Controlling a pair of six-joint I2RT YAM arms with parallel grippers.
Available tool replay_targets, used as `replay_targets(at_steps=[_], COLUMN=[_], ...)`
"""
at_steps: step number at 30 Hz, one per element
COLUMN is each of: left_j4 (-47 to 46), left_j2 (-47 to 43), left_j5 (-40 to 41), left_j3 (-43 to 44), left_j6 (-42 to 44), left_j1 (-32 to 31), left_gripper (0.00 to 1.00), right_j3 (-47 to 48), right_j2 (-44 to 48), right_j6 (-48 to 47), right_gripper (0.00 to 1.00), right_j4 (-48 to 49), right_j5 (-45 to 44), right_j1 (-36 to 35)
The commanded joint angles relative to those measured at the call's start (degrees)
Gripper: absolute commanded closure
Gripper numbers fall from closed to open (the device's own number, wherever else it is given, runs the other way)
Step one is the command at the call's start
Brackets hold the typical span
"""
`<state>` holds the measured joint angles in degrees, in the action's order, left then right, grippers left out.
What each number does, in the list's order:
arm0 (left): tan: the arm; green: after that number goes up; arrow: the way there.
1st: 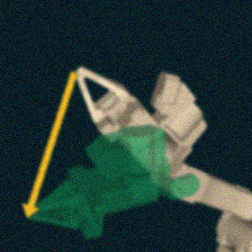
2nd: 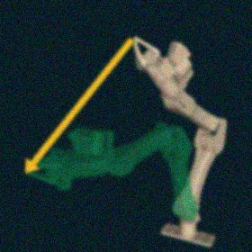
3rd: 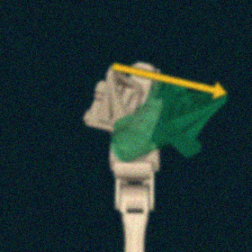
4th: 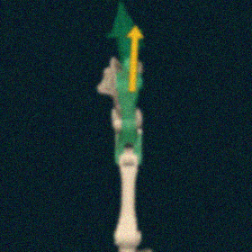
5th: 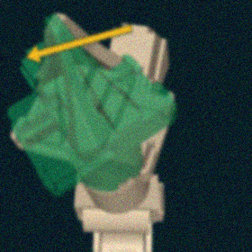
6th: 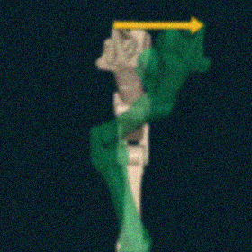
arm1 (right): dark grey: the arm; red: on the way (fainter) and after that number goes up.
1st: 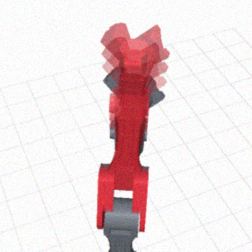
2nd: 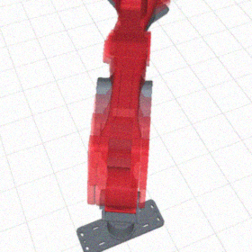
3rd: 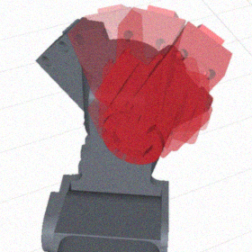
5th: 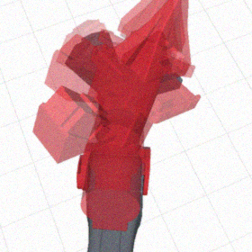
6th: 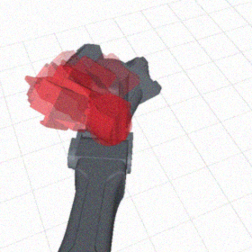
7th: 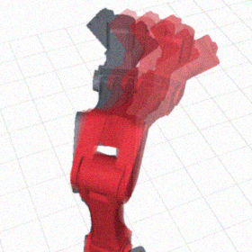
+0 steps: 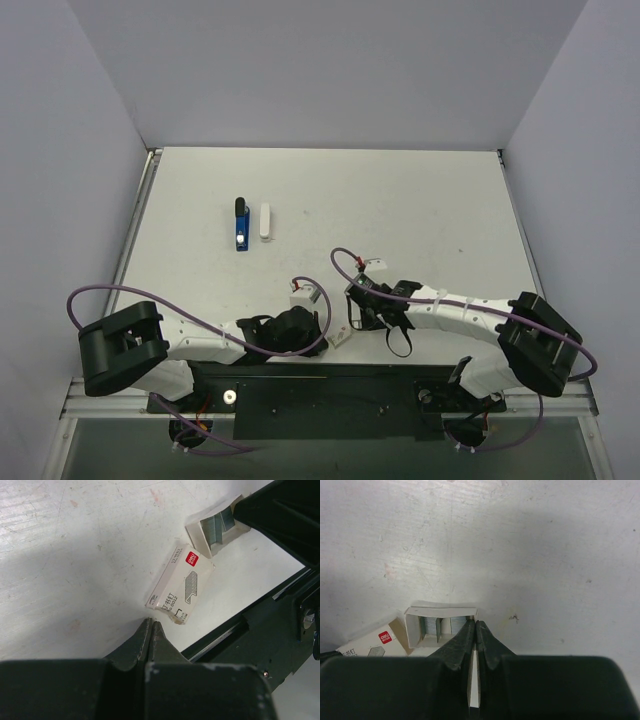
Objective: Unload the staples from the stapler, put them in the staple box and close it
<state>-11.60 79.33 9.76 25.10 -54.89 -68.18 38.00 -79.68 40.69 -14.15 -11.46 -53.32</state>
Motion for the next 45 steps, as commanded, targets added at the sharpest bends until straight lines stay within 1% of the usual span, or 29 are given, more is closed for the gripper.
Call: replay_targets(at_steps=[1,15,30,45], left_j4=[-1.3,-1.4,-0.6,-1.1], left_j2=[0.4,-0.1,0.0,1.6], left_j5=[0.1,0.5,0.8,1.0], left_j3=[-0.6,-1.5,-0.8,-0.7], left_j6=[0.5,0.6,0.9,0.8], left_j1=[0.2,0.2,0.2,0.2], left_gripper=[1.00,1.00,1.00,1.00], right_j3=[2.5,2.5,2.8,1.1], right_j2=[-0.7,0.8,0.1,3.0], right_j6=[1.6,2.7,4.9,5.9], right_gripper=[1.00,1.00,1.00,1.00], right_j4=[-3.1,-5.9,-6.8,-8.4], right_j5=[-3.2,-3.5,-2.7,-3.0], right_j1=[-2.1,-5.9,-9.3,-11.8])
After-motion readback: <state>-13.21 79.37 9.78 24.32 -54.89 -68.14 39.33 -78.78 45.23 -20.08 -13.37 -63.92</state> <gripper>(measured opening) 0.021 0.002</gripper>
